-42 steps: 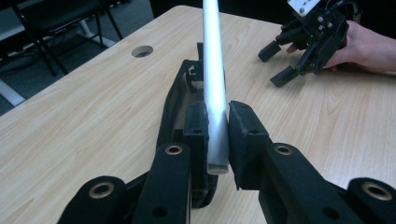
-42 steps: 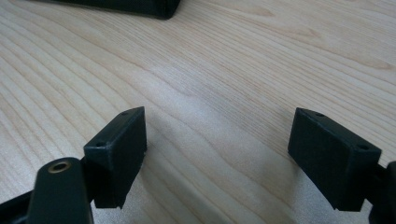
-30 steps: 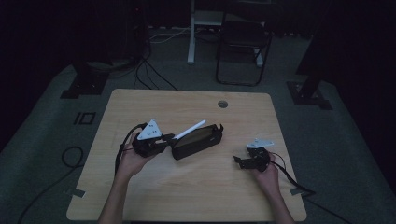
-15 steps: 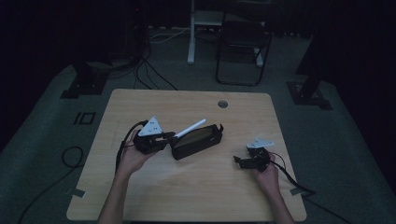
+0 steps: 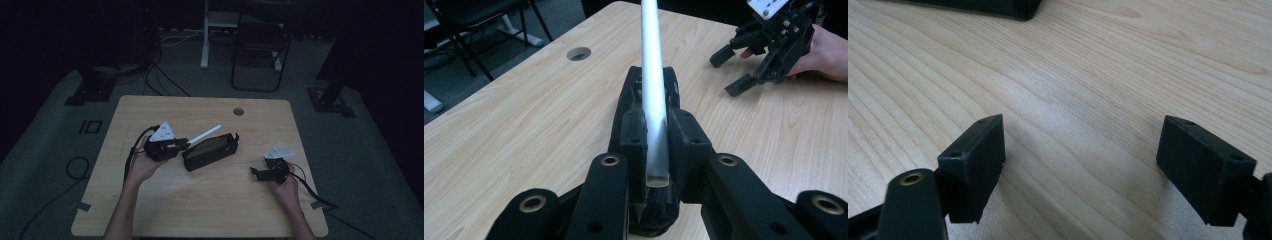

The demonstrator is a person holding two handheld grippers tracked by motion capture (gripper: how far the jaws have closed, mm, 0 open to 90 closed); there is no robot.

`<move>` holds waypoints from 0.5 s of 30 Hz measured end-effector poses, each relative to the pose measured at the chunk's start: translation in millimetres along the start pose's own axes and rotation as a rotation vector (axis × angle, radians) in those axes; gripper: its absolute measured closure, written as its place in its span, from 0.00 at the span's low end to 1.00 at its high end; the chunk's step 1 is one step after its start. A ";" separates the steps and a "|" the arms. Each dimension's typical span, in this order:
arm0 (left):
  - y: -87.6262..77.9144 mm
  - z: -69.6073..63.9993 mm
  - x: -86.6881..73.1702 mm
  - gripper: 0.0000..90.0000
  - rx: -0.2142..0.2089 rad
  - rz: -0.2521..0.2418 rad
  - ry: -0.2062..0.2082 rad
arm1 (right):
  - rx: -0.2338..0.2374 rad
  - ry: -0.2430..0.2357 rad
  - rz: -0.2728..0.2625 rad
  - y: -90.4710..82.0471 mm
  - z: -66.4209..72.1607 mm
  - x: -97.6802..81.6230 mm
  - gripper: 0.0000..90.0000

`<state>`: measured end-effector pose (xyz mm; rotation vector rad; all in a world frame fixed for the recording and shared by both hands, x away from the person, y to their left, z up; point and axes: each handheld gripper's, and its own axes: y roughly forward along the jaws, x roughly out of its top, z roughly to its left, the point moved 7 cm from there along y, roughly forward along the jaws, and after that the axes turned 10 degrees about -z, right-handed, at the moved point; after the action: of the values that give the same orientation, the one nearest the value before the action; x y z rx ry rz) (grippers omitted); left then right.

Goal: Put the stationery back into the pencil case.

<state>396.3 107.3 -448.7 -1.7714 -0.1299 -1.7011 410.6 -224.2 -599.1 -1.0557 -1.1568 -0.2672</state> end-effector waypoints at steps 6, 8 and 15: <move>3.4 2.3 -1.7 0.87 -0.001 0.000 -0.011 | 0.000 0.000 0.000 0.0 0.0 0.0 0.21; 4.3 3.1 -1.7 0.87 -0.001 -0.002 -0.014 | 0.000 0.000 0.000 0.0 0.0 0.0 0.21; 9.8 4.6 -1.7 0.87 -0.001 0.001 -0.020 | 0.000 0.000 0.000 0.0 0.0 0.0 0.21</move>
<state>404.9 102.8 -453.8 -1.7890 -0.1375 -1.6836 410.7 -224.3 -599.1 -1.0559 -1.1569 -0.2677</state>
